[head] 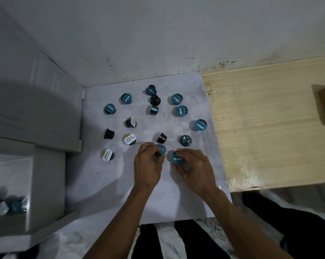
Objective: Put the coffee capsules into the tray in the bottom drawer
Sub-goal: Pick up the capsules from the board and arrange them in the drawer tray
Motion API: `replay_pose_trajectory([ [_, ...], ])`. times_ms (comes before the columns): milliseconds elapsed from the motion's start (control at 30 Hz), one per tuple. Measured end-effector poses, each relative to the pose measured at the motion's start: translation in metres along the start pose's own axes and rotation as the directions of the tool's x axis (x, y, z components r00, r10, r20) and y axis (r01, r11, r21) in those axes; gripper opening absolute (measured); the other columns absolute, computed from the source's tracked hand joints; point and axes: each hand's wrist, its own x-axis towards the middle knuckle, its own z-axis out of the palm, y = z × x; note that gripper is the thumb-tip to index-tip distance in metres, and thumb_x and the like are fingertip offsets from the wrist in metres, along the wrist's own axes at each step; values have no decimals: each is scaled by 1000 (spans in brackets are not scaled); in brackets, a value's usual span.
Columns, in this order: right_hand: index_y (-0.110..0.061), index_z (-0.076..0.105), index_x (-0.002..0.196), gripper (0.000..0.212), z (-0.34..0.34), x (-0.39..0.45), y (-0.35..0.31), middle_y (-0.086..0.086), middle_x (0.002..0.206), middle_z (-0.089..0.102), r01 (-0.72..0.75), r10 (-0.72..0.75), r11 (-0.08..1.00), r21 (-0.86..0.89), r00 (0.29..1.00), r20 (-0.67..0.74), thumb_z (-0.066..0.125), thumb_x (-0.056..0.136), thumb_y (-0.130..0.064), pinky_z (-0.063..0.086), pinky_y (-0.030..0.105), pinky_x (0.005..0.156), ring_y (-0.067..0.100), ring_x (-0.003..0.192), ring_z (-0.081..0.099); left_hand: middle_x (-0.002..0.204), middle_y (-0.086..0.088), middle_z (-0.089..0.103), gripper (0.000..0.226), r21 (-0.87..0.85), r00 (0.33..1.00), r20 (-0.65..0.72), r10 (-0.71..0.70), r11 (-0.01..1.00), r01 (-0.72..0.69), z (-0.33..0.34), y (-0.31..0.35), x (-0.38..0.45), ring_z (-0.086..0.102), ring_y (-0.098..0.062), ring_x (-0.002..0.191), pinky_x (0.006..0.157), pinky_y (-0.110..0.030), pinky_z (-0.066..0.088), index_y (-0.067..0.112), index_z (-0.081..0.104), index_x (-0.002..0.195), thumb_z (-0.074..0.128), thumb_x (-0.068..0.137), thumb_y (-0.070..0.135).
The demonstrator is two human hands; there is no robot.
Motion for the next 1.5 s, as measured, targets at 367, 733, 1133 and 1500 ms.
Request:
replay_pose_trajectory([
  [367, -16, 71, 108, 31, 7, 0, 4, -2, 109, 72, 15, -13, 1000, 28, 997, -71, 79, 79, -22, 53, 34, 79, 18, 93, 63, 103, -6, 70, 21, -136, 996, -90, -6, 991, -6, 4, -11, -10, 66, -19, 95, 80, -38, 59, 11, 71, 100, 76, 80, 10],
  [733, -21, 73, 106, 30, -14, -3, -64, -12, 101, 70, -50, 85, 969, 242, 987, -138, 81, 77, -18, 49, 18, 77, 13, 88, 64, 97, 13, 70, 20, -276, 977, -209, -36, 961, -23, -71, -2, -35, 65, -5, 87, 57, -26, 52, 22, 72, 93, 80, 77, 13],
  [1133, -27, 73, 97, 22, 20, -45, -238, -16, 93, 73, -42, 156, 873, 486, 968, -195, 81, 77, -25, 52, 23, 67, 7, 82, 67, 99, 16, 70, 23, -302, 969, -244, 46, 946, -121, -245, -71, -102, 67, -6, 87, 61, -25, 54, 28, 71, 93, 79, 77, 14],
  [1500, -28, 74, 97, 24, 98, -85, -378, -21, 85, 72, -18, 69, 848, 529, 995, -77, 81, 76, -21, 54, 22, 68, 9, 79, 68, 93, 15, 72, 19, -260, 955, -296, 12, 961, -92, -392, -188, -159, 68, -6, 84, 61, -31, 58, 24, 72, 91, 81, 75, 17],
])
